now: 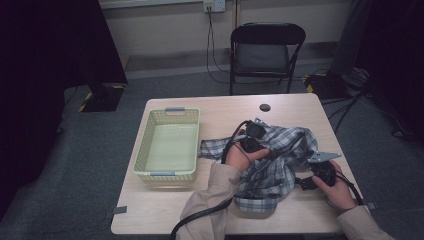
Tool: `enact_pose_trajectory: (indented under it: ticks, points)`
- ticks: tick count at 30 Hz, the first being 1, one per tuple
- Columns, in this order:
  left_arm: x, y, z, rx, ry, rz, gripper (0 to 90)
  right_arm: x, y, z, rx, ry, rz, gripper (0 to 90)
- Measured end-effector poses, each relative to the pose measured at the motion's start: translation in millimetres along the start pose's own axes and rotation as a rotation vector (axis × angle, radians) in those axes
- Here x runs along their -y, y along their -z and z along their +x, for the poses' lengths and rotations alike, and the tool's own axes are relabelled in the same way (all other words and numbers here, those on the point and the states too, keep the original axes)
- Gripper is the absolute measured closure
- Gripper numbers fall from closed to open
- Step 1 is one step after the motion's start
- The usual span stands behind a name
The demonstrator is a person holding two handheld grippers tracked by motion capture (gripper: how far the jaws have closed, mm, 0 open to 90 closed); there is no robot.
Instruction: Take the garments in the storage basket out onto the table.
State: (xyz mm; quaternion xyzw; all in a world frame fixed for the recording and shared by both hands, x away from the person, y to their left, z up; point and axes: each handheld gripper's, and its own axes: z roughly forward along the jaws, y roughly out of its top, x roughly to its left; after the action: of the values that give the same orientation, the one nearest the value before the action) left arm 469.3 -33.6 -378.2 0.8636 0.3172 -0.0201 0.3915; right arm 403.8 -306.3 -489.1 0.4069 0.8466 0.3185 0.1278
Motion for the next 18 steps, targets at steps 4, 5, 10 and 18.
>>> enact_pose_trajectory:
  ticks: [4,5,10,18]
  points:
    - [1.8,2.9,0.2,0.003,-0.004,-0.004,2.9,0.0,0.0,0.0,0.000,0.000,0.000,0.0]
    - [2.3,3.9,0.3,0.001,-0.007,-0.003,2.9,0.0,0.0,0.0,0.000,0.000,0.000,0.0]
    - [6.7,7.0,1.6,0.002,0.000,-0.001,2.9,0.0,0.0,0.0,0.000,0.000,0.000,0.0]
    - [14.5,11.2,4.2,0.009,0.009,-0.009,2.9,0.0,0.0,0.0,0.000,0.000,0.000,0.0]
